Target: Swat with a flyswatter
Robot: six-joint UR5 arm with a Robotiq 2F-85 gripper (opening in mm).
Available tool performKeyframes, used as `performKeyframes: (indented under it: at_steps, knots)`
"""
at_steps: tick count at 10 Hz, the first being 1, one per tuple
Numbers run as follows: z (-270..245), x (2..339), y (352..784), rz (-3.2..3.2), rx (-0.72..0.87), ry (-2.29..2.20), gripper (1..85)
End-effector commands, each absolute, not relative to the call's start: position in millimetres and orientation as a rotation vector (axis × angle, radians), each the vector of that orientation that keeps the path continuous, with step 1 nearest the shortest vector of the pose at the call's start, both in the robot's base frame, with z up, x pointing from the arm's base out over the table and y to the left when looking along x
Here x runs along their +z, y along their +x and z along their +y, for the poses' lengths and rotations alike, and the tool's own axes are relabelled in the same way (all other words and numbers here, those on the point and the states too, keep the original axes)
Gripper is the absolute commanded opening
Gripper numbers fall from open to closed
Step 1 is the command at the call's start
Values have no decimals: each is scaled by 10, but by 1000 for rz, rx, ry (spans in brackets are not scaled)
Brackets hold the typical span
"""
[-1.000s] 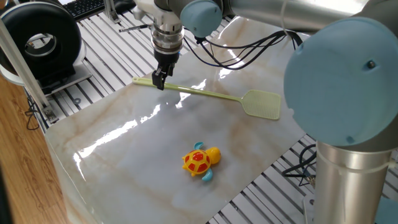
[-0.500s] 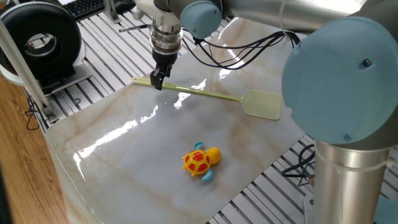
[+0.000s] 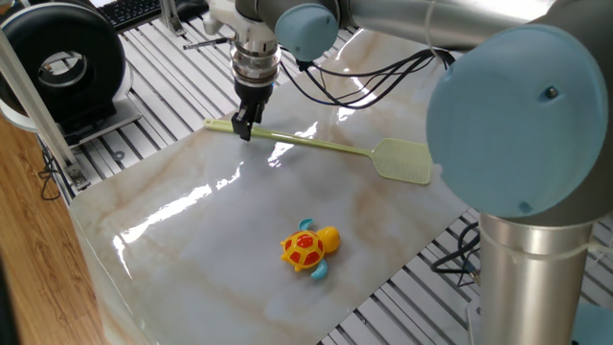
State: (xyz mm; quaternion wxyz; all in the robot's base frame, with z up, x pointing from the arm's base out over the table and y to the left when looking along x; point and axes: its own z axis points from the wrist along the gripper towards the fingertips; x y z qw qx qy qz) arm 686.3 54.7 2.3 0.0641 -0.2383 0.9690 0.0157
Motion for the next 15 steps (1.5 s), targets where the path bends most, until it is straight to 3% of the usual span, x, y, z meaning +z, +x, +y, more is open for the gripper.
performKeyframes:
  at_steps: [1,6,7,8,13,15]
  knots:
    - [546,-15,6888,2927,55,-716,490]
    - [533,-3,6904,2924,44,-710,413]
    - [518,3,6901,2930,36,-691,303]
    - [442,52,6891,2940,-3,-656,17]
    - [327,629,6662,2971,34,-681,13]
    - [354,525,6806,2929,41,-719,13]
